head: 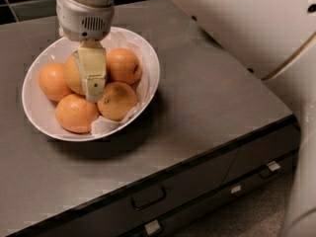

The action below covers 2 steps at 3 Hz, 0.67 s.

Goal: Pick orange from white bowl

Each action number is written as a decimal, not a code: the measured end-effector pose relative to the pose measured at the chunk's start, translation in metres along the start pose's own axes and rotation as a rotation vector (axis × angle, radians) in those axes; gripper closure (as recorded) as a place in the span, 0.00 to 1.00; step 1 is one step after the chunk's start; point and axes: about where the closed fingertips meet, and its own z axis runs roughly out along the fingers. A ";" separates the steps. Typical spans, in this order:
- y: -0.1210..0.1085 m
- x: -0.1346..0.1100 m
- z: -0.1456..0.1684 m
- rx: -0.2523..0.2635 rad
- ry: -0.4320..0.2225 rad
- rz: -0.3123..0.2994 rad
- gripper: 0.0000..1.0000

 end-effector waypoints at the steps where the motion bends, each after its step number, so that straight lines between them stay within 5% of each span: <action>1: -0.001 0.001 0.002 -0.001 0.000 0.004 0.00; 2: -0.002 0.005 0.005 0.002 0.004 0.018 0.09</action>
Offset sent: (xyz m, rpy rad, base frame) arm 0.0060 -0.0092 -0.0134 -0.0235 0.0214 -0.0385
